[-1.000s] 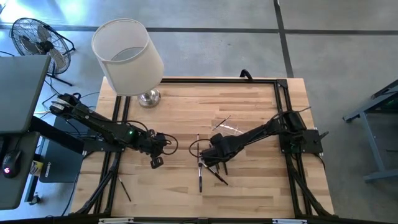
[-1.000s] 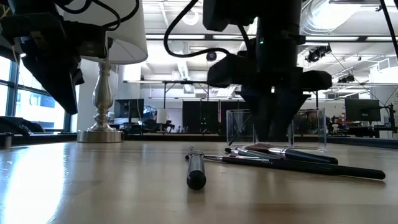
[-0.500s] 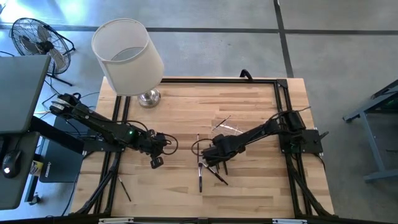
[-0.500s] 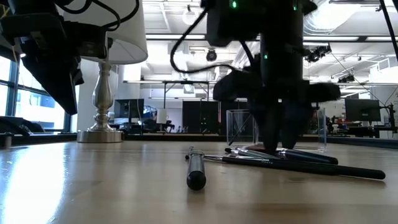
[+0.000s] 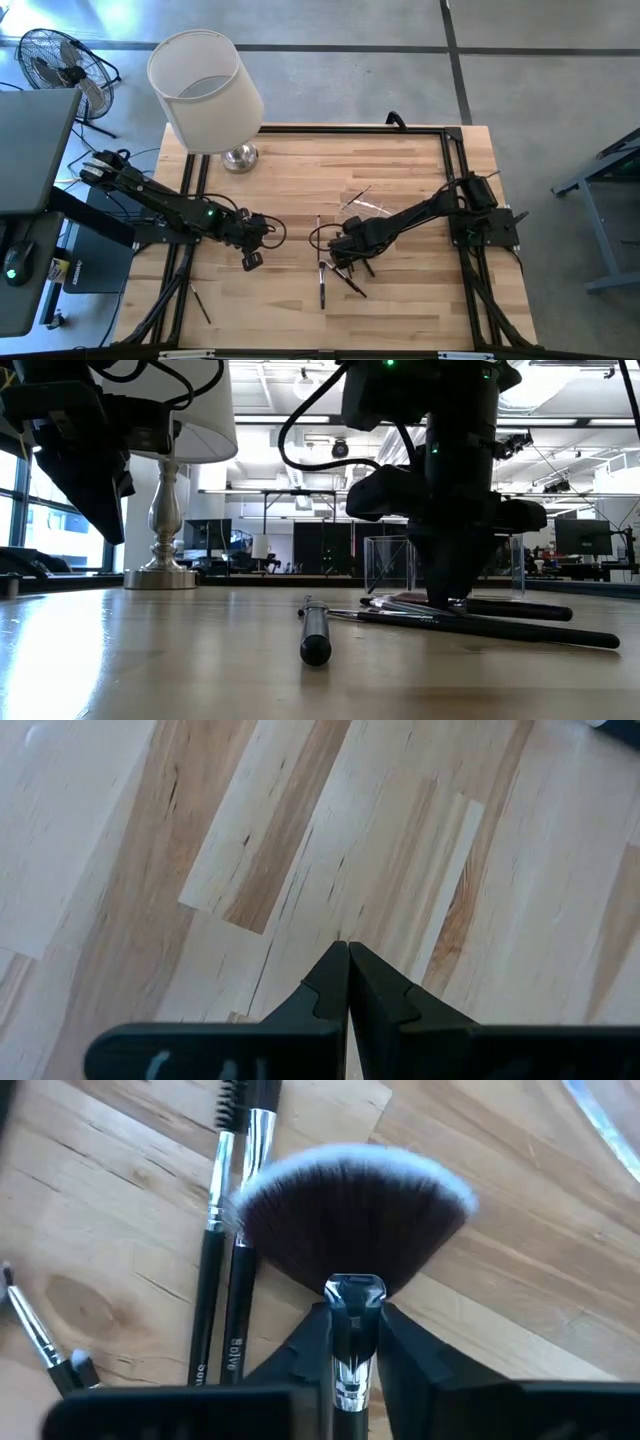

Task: Put items in baskets/containers
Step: Put the black highlighter brush into the transparent organizer

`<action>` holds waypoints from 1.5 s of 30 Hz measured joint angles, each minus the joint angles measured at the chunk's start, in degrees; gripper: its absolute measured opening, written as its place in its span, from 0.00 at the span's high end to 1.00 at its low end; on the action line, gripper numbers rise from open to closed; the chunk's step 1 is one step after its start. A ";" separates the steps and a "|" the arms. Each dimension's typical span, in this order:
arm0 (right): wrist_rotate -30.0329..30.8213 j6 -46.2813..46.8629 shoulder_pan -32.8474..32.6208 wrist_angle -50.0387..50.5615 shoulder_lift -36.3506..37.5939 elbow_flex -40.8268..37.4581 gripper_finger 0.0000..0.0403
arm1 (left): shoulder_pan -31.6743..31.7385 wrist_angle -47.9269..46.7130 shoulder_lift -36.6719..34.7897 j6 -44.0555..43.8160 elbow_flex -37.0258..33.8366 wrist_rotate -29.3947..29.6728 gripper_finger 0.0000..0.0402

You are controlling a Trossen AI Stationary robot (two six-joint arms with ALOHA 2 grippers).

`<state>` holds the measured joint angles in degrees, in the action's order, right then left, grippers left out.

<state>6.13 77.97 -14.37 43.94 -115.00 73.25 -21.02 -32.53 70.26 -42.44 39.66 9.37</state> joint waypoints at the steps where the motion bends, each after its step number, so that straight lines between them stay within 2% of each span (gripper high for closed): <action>1: -0.02 -0.02 0.00 -0.01 0.23 -0.03 0.89 | 0.00 0.00 0.00 0.00 0.00 0.02 1.00; 8: 0.77 -6.85 -0.02 0.28 4.20 -0.50 0.89 | 0.00 0.04 0.00 -0.04 0.00 0.20 1.00; 16: 7.30 -14.04 -1.59 1.11 15.25 -0.34 0.89 | 0.00 1.70 0.00 0.51 0.02 0.83 1.00; 19: 13.06 -15.37 -2.56 2.36 20.04 -0.24 0.89 | 0.00 1.62 0.00 0.61 0.00 2.25 1.00; 23: 24.95 -16.47 -2.95 4.18 26.59 -1.57 0.89 | 0.01 1.62 0.00 0.61 0.01 4.03 1.00; 25: 30.05 -17.35 -2.66 3.20 30.54 -4.93 0.92 | 0.02 1.71 0.00 0.61 0.02 4.82 1.00; 27: 31.88 -17.53 -1.74 -0.20 34.98 -10.38 0.94 | 0.02 2.49 0.00 0.61 0.00 5.54 1.00; 29: 31.91 -18.96 -0.71 -8.35 40.34 -17.54 0.98 | 0.02 3.11 0.00 0.61 0.01 6.09 1.00; 31: 33.55 -23.42 0.01 -20.88 46.01 -26.14 1.00 | 0.01 3.18 0.00 0.61 0.01 6.33 1.00; 36: 31.83 -40.56 3.36 -68.06 55.29 -50.33 1.00 | 0.02 3.21 0.00 0.61 0.02 6.38 1.00; 39: 30.37 -43.25 5.59 -92.68 56.50 -61.18 1.00 | 0.02 3.88 0.00 0.03 0.02 6.40 1.00; 42: 27.77 -43.63 6.74 -106.32 56.59 -67.09 1.00 | 0.02 5.58 0.00 -0.04 0.02 6.40 1.00; 45: 25.81 -45.99 6.86 -109.46 56.63 -68.58 1.00 | 0.02 6.60 0.00 -0.04 0.02 7.17 1.00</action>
<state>31.95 31.99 -7.51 -65.52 -58.37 4.68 -20.99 -25.94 70.26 -42.48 39.68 16.54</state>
